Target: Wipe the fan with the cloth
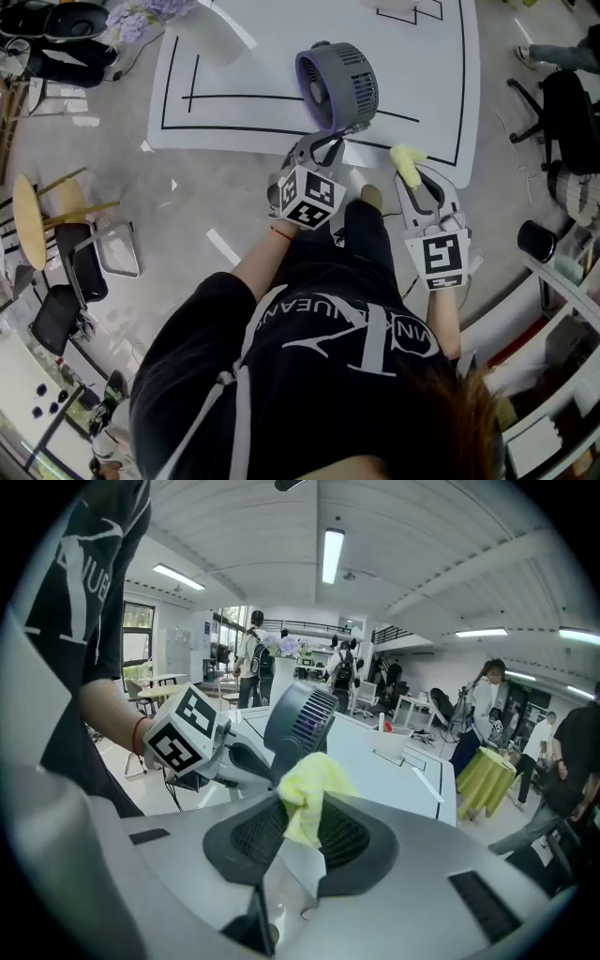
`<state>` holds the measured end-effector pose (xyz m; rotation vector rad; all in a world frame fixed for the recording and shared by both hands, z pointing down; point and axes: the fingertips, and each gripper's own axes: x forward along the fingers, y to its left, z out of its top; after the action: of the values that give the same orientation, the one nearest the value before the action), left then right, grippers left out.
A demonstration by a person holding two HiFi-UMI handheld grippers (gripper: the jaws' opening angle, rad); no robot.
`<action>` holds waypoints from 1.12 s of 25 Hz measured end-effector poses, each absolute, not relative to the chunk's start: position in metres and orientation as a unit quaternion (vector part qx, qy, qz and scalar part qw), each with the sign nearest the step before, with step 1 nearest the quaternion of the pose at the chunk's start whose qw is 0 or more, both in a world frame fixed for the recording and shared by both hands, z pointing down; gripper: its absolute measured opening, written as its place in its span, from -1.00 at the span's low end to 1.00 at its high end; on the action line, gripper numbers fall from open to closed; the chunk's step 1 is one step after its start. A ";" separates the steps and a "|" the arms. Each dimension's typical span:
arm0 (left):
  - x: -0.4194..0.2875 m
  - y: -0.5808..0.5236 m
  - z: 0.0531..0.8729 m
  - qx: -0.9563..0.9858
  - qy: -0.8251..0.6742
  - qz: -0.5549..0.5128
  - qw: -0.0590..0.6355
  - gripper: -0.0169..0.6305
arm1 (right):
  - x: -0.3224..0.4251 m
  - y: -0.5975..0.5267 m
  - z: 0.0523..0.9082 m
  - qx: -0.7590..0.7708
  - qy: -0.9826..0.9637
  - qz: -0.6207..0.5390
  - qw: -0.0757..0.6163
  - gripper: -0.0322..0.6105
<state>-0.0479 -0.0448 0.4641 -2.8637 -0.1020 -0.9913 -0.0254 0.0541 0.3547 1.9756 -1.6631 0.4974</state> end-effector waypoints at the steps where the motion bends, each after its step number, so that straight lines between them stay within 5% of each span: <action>1: -0.047 -0.046 0.464 -0.943 -0.033 -0.326 0.060 -0.79 | -0.022 0.058 0.356 0.730 -0.608 0.186 0.250 -0.63; 28: -0.003 -0.017 0.465 -0.945 -0.018 -0.326 -0.004 -0.81 | -0.005 0.064 0.382 0.718 -0.621 0.204 0.239 -0.63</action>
<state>-0.0030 -0.0174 0.4654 -2.9766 -0.0564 -1.0254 -0.0051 0.0640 0.3819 1.9660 -1.6994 0.5578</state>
